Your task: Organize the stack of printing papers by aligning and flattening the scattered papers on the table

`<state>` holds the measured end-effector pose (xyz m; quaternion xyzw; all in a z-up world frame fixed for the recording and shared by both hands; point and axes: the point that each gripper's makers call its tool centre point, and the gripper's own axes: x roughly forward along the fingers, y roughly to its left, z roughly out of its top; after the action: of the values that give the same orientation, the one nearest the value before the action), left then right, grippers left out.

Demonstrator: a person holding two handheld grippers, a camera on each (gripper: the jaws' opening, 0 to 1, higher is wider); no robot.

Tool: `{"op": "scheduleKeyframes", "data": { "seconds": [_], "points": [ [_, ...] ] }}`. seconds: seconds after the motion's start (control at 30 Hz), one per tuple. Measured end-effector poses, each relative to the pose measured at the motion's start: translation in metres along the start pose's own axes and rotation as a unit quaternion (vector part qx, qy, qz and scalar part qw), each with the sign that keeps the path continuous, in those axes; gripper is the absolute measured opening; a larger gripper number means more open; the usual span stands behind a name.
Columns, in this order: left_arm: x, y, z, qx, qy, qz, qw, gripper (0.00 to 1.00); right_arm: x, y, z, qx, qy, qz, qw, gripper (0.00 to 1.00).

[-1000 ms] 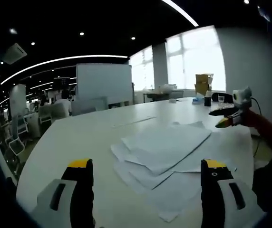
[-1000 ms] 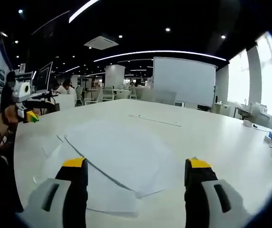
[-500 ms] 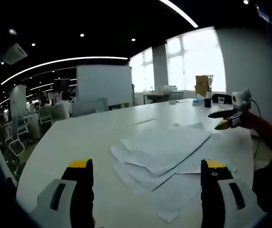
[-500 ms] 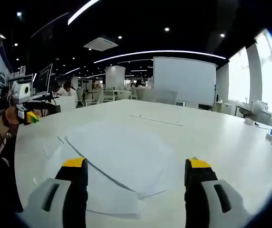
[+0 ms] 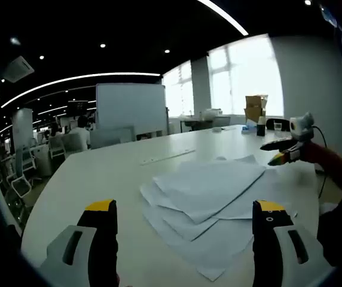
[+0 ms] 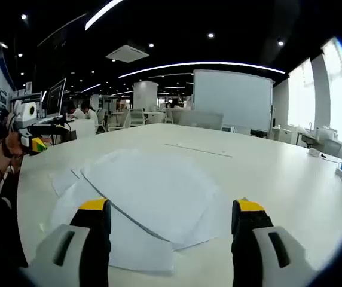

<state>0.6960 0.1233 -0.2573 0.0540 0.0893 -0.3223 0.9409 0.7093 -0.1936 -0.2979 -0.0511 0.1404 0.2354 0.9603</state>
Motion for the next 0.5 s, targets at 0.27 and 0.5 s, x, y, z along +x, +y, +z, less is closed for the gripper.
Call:
{"op": "scheduleKeyframes", "data": {
  "seconds": [0.27, 0.5],
  "points": [
    [-0.0008, 0.0000, 0.0008, 0.002, 0.000, 0.000, 1.0000, 0.96, 0.0031, 0.0011, -0.0021, -0.001, 0.004, 0.001, 1.0000, 0.77],
    [-0.0020, 0.0009, 0.0019, 0.002, -0.002, 0.000, 1.0000, 0.96, 0.0058, 0.0012, -0.0035, 0.002, 0.005, 0.002, 1.0000, 0.77]
  ]
}}
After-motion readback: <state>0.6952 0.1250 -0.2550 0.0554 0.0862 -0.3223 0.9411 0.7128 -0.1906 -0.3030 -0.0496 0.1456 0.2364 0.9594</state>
